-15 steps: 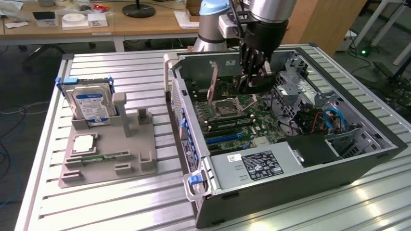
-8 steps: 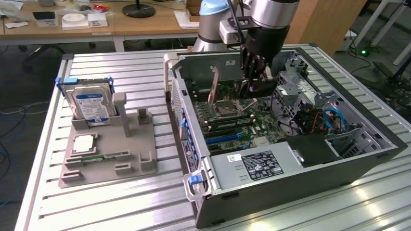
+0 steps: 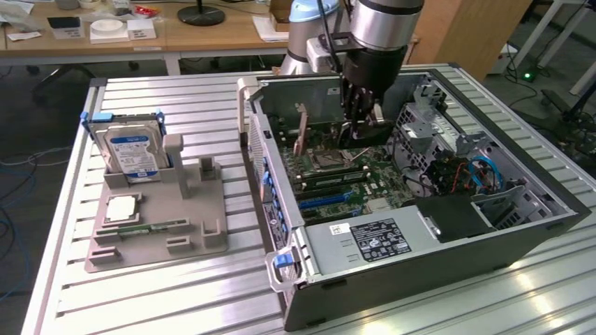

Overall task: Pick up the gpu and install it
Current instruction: 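Insert the gpu into the slot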

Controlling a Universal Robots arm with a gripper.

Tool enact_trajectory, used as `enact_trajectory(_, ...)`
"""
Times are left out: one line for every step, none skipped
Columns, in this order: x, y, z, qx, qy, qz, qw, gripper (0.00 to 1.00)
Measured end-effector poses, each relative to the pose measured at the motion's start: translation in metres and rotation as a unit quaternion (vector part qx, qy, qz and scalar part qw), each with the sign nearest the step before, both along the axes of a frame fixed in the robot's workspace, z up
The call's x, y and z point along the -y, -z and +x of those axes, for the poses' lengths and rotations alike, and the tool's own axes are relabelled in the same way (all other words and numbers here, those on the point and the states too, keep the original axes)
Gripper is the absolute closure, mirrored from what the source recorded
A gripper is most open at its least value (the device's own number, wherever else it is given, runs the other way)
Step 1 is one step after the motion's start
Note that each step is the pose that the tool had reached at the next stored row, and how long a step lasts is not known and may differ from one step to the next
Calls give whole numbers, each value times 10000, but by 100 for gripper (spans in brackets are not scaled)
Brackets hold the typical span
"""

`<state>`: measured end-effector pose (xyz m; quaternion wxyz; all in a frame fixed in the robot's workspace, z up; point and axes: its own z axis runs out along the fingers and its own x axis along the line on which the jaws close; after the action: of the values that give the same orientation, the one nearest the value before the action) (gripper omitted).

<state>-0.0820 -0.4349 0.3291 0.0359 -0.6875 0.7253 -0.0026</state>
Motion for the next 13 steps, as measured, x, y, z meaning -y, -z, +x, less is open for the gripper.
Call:
enact_trajectory(2, 11, -12, 0, 1, 0, 10000, 72)
enact_trajectory(9, 20, -12, 0, 0, 0, 10000, 72)
enact_trajectory(21, 27, -12, -1, 0, 0, 10000, 72)
enact_trajectory(34, 34, -12, 0, 0, 0, 10000, 72)
enact_trajectory(46, 40, -12, 0, 0, 0, 10000, 72)
enact_trajectory(61, 44, -12, 0, 0, 0, 10000, 72)
enact_trajectory(77, 46, -12, 0, 1, 0, 10000, 72)
enact_trajectory(94, 48, -12, 0, 2, 1, 10000, 72)
enact_trajectory(109, 49, -12, 0, 4, 1, 10000, 72)
enact_trajectory(119, 50, -12, 0, 6, -1, 10000, 72)
enact_trajectory(125, 52, -12, 0, 11, -2, 10000, 72)
enact_trajectory(127, 58, -12, 1, 23, -3, 10000, 72)
enact_trajectory(127, 67, -13, 0, 61, -4, 10000, 72)
